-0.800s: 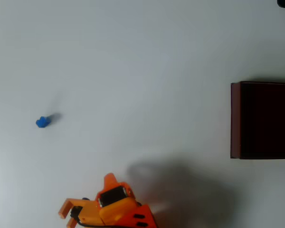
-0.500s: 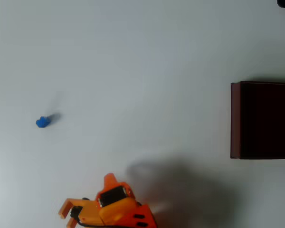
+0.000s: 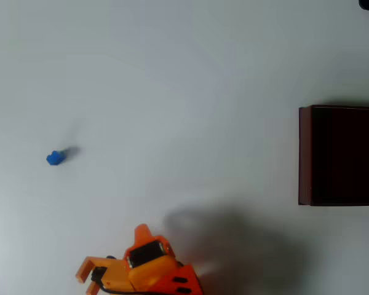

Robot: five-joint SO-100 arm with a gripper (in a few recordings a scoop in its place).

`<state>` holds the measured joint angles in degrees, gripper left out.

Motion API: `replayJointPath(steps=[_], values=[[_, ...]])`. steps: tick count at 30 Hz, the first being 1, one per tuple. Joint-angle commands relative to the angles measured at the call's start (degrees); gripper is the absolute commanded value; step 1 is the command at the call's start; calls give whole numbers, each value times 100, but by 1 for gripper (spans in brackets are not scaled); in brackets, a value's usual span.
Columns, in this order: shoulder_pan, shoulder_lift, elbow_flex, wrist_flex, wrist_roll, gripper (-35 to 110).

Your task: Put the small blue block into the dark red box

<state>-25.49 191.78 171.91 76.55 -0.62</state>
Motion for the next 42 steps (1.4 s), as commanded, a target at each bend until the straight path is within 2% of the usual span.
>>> replayJointPath(steps=[1, 10, 17, 22, 25, 29, 36, 39, 42], values=[[0, 62, 18, 79, 53, 0], [79, 62, 18, 79, 132, 0], [237, 70, 9, -26, 958, 0], [-35, -79, -545, 79, 1354, 0], [-220, -949, -976, -404, 1626, 0], [-404, -3103, -2417, -686, 2153, 0], [-861, -5511, -4983, -132, 3586, 0], [-984, -6618, -6205, 659, 4430, 0], [-1125, -7664, -7392, 1327, 4685, 0]])
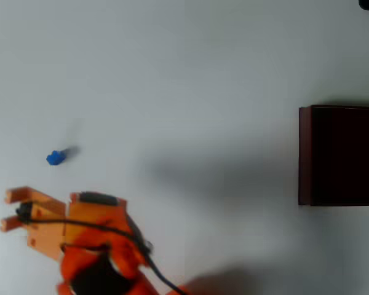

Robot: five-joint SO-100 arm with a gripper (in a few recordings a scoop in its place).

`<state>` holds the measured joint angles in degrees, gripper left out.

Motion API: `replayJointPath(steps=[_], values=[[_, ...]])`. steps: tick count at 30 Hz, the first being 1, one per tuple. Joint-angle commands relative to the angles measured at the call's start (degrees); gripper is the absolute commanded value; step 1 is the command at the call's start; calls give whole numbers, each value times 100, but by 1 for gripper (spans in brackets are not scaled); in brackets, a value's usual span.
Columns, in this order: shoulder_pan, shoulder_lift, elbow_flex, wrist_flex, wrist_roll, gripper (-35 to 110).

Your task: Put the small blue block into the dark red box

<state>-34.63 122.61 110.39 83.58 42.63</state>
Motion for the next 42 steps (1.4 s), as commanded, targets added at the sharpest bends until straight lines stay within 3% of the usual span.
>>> replayJointPath(steps=[1, 6, 12, 19, 26, 30, 39, 42], values=[[-237, -932, -1459, 677, 413, 0], [-176, -1187, -1819, 659, 905, 0], [167, -976, -1424, 694, 2681, 0], [167, -1011, -905, 519, 5722, 19], [-527, -1151, -694, 527, 9457, 23], [-800, -1397, -668, 141, 10898, 26], [-800, -2997, -2162, -211, 12146, 29], [-721, -3463, -2944, 264, 12331, 30]])
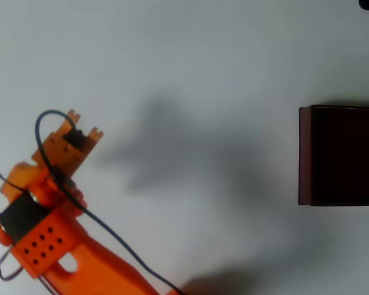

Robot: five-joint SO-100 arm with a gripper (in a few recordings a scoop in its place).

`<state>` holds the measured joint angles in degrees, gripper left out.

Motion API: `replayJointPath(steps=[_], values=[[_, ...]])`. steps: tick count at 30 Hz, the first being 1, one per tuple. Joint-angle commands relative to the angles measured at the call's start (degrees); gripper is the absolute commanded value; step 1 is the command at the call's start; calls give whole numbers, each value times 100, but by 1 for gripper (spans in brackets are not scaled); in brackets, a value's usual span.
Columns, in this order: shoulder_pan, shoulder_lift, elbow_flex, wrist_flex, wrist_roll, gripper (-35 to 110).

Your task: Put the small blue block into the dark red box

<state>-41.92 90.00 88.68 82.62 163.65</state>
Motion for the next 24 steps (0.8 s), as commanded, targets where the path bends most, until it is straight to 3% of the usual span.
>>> replayJointPath(steps=[1, 13, 24], values=[[44, -325, -1037, 554, 264, 30], [-316, -923, -1591, 141, 1679, 30], [-123, -1503, -1881, 18, 1494, 30]])
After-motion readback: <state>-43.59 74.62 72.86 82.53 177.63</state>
